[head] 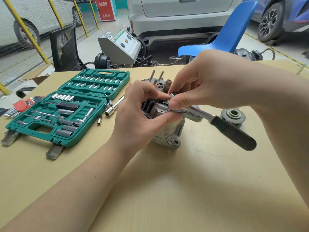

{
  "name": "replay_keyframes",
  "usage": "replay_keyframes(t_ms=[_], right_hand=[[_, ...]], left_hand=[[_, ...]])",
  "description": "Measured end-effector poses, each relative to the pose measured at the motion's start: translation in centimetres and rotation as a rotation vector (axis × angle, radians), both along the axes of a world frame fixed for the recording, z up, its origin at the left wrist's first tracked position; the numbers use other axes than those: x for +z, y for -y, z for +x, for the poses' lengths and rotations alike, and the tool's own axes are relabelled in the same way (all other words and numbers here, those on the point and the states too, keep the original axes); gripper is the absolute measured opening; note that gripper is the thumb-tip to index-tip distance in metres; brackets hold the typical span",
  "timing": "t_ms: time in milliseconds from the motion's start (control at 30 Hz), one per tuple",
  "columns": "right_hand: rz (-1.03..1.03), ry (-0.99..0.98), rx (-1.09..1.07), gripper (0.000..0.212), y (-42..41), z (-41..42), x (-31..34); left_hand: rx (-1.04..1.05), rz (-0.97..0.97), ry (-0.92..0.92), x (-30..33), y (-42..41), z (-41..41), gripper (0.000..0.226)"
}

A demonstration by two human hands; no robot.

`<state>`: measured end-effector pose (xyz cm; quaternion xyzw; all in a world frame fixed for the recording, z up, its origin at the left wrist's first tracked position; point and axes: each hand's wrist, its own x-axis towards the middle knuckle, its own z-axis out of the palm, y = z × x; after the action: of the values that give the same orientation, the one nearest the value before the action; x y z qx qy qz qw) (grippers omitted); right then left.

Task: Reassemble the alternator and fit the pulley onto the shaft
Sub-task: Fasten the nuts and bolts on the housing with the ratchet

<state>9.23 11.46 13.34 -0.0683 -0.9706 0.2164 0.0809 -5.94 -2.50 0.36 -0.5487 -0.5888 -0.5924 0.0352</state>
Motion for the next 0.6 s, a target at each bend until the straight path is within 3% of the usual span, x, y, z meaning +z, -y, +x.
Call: replay_keyframes(t_ms=[233,467,600], right_hand=[[0.053,0.116,0.085,0.041,0.8,0.2,-0.2],[0.008,-0.011,-0.086,0.052,0.9,-0.3,-0.1],[0.027,-0.042,-0.113,0.045,1.2,-0.4,0.1]], left_hand=[[-0.012,-0.028,-0.053,-0.1,0.1,-0.2,0.046],[0.053,-0.043,-0.222,0.1,0.0,-0.4,0.025],[0.044,-0.019,-0.28,0.4,-0.1,-0.3,0.013]])
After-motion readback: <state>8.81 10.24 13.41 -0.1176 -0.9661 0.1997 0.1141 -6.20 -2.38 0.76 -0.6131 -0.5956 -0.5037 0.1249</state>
